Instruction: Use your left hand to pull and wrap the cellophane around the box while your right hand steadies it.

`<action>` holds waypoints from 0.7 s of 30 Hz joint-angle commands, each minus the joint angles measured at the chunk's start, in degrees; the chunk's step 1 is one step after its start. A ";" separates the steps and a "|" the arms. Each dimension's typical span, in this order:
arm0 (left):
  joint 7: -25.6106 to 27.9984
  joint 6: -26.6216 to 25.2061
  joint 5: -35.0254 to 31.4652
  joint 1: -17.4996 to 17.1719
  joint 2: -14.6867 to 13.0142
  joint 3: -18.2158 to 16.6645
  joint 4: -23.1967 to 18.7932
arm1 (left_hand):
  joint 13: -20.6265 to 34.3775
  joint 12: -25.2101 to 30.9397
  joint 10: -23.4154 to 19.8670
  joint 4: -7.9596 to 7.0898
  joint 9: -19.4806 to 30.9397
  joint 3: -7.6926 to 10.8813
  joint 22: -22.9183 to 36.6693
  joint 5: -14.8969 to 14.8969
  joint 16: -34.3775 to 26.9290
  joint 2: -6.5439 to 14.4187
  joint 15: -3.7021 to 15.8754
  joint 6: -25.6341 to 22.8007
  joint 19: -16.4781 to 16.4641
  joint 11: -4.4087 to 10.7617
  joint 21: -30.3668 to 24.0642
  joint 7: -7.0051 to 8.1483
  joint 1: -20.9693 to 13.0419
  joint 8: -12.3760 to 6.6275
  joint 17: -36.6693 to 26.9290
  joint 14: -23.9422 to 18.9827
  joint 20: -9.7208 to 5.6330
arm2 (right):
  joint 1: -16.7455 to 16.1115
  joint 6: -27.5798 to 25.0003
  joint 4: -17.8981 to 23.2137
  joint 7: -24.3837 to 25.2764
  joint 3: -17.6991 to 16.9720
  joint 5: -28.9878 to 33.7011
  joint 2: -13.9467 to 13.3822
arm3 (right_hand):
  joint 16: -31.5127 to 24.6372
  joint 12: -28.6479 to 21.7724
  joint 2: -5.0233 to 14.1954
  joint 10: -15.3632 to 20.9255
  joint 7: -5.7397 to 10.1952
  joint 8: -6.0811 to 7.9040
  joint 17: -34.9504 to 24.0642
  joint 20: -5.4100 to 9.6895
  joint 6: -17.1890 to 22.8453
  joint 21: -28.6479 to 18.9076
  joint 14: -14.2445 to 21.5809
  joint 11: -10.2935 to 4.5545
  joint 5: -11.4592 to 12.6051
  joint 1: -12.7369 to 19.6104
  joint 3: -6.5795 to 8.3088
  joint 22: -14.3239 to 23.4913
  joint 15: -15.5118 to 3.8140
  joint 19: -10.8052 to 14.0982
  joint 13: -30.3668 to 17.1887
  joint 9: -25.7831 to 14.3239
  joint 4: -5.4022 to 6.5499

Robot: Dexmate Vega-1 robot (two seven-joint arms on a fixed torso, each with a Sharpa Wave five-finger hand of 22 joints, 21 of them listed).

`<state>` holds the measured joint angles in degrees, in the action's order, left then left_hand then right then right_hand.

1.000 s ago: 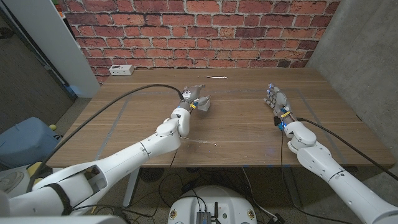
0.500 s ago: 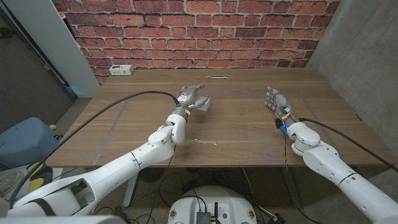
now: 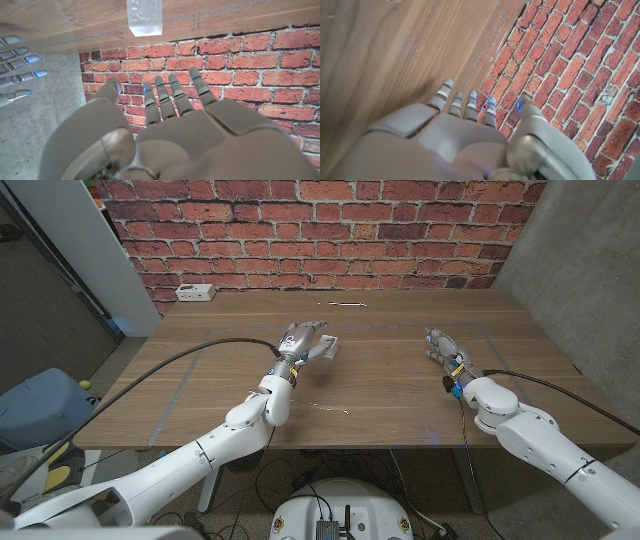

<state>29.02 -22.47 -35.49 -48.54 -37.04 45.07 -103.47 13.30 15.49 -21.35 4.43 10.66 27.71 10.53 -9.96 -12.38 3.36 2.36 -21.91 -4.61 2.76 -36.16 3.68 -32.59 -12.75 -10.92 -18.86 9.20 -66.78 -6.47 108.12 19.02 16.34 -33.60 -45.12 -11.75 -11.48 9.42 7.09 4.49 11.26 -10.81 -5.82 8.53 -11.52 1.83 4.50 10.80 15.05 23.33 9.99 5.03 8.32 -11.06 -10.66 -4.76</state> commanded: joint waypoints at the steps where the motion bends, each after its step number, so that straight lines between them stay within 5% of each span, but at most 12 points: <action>1: -0.98 0.20 -1.06 -5.78 -3.40 -3.34 -5.45 | 0.22 0.21 -0.54 0.50 0.07 0.13 0.17 -0.22 -0.31 0.34 0.31 -0.84 -0.34 -0.12 0.02 -0.02 0.25 -0.41 -0.12 -0.33 0.26 | -0.36 -11.54 8.13 3.30 1.89 3.72 -4.70 | -0.41 -0.67 0.99 0.80 -0.44 0.22 -0.22 0.41 0.53 -0.45 0.38 -0.05 -0.20 1.02 0.57 0.24 -0.11 0.27 -0.11 -0.01 -0.03; 21: -2.94 -1.39 -1.11 -14.95 -8.34 -8.49 -13.52 | 0.30 0.38 -1.45 1.10 0.10 0.13 0.19 -0.12 -0.31 0.09 0.42 -2.57 -1.03 0.00 0.13 -0.24 0.58 -0.45 -0.07 -0.96 0.12 | -1.26 -27.05 19.50 8.03 5.08 10.09 -9.31 | -1.01 -1.07 1.21 2.82 -0.58 0.68 -0.29 0.75 2.86 -0.63 2.29 -0.76 -0.33 3.10 2.06 0.22 -1.22 1.21 -0.12 0.00 -0.30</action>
<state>27.07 -22.96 -36.55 -59.06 -43.11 39.05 -113.22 13.46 15.49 -22.17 5.39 10.67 27.71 10.53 -9.96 -12.38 3.35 2.36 -23.61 -5.22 2.55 -36.16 3.53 -32.59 -12.75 -10.93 -19.47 9.20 -67.71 -24.77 121.66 24.60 19.72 -26.77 -51.90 -12.48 -11.93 10.19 9.15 3.89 11.59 -11.03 -5.11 10.56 -11.92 3.39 3.87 10.59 17.16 24.90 9.99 3.89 9.03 -11.06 -10.67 -4.95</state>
